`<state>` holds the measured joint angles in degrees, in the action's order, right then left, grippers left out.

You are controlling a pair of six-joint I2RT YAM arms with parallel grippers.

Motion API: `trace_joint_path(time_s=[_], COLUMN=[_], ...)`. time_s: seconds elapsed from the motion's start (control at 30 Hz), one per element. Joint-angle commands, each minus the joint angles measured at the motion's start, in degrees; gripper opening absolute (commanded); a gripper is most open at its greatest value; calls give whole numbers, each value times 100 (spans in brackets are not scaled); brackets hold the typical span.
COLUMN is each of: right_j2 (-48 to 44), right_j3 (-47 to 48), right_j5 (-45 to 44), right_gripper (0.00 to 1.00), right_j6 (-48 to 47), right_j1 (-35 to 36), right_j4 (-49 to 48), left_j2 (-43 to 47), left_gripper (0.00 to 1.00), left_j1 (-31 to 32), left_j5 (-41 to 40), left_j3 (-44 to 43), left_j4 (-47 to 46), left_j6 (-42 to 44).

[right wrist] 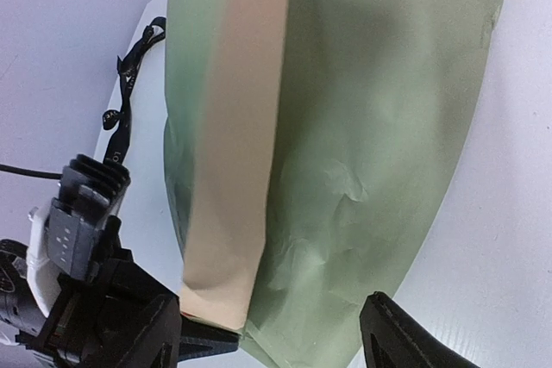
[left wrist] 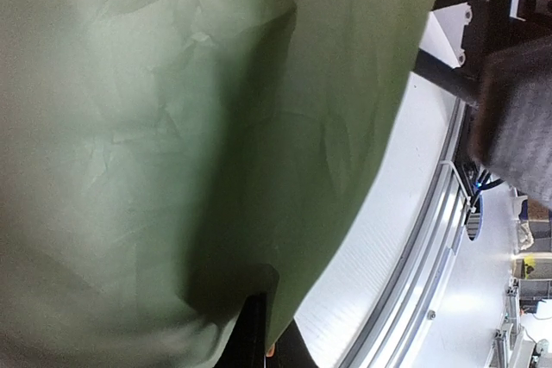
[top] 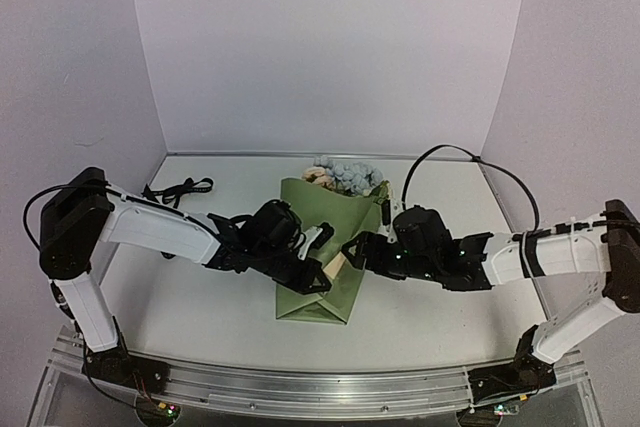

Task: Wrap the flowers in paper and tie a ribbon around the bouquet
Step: Fold the 2/3-folded wrapping paper at the center of the board.

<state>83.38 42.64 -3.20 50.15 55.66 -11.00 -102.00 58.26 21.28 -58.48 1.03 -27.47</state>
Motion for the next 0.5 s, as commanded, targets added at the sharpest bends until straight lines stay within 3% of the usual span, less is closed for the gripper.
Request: trace_joint_path(time_s=[0.0,0.13,0.27,0.4,0.47], right_j2=[127,362,626,861,991], right_j3=[410,588,752,765,801], right_j5=[-239,-332,-420,-377,-286], right_gripper=[75,75,68,53,40], right_j6=[-249,-299,-179,60,123], right_j1=[15,9,-4,-192,-268], right_j4=[159,342,611,695,695], left_j2=[-216,-336,-399,-430,-450], left_gripper=[0,0,0,0,0], left_j1=[37,66,72,72,74], left_j5=[47,69,67,68,76], left_j3=[-338,-420,-466,-486,-500], left_j4=[143,171,137,142,144], left_j6=[112,139,136,137,137])
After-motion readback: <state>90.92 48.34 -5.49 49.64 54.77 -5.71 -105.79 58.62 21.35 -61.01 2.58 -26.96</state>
